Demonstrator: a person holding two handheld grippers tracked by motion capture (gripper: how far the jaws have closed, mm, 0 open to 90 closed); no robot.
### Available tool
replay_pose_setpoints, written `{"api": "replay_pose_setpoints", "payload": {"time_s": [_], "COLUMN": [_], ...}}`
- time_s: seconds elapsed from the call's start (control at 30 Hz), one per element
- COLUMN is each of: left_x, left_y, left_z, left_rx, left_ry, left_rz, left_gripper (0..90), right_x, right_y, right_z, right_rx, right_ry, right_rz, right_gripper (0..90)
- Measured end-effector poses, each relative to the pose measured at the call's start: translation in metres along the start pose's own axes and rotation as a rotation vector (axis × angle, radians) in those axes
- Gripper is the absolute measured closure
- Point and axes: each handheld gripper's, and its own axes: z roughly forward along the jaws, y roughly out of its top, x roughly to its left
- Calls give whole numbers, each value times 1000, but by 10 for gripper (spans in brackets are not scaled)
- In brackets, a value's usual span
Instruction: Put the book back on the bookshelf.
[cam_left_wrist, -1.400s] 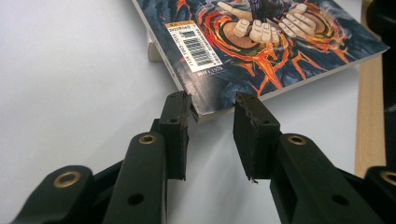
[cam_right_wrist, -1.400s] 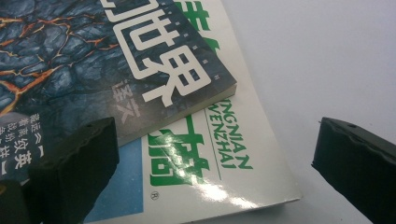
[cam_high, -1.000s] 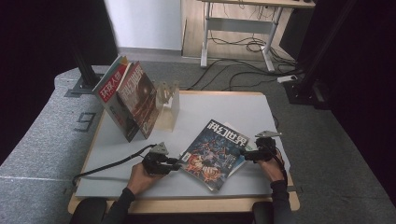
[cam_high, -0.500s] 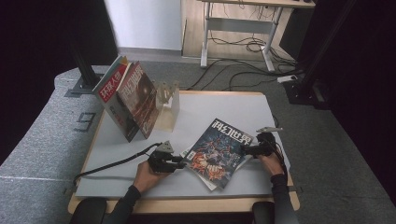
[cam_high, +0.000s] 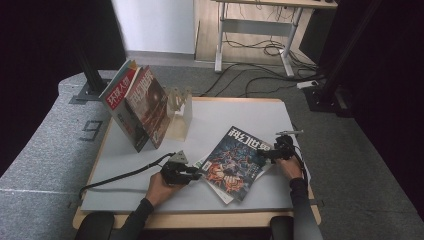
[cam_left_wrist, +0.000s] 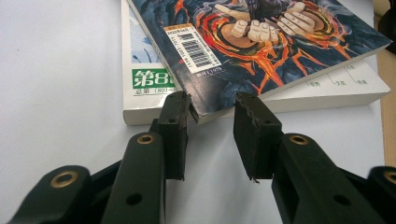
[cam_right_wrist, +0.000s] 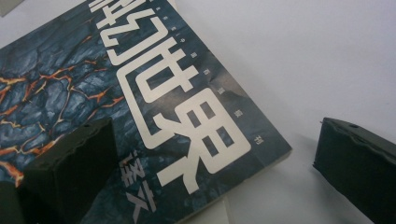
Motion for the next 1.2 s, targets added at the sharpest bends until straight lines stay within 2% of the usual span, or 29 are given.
{"api": "replay_pose_setpoints", "payload": {"time_s": [0.07, 0.17, 0.23, 0.4, 0.6, 0.83, 0.97, 1.07, 1.2], "left_x": [0, 0, 0, -1, -3, -5, -4, -4, -5], "left_y": [0, 0, 0, -1, -2, -3, -3, -2, -2], "left_z": [0, 0, 0, 0, 0, 1, 3, 3, 2], "left_rx": [-1, -2, -2, -5, 1, 7, 26, 20, 5], "left_ry": [0, 2, 2, 7, 13, 0, -16, -16, 13], "left_rz": [-1, -1, -1, -1, -1, -6, -10, 3, 19], "left_gripper": [649, 649, 649, 649, 641, 622, 586, 541, 442], "right_x": [0, 3, 6, 13, 17, 20, 24, 26, 29], "right_y": [0, 1, 2, 5, 8, 12, 13, 15, 15], "right_z": [2, 3, 3, 0, -9, -23, -26, -29, -33], "right_rx": [7, 15, 31, 43, 19, -32, -38, -39, -62], "right_ry": [22, 33, 67, 21, -37, -100, -135, -137, -129], "right_rz": [13, 6, -9, -42, -61, -88, -113, -124, -136], "right_gripper": [0, 8, 41, 69, 234, 574, 671, 707, 755]}}
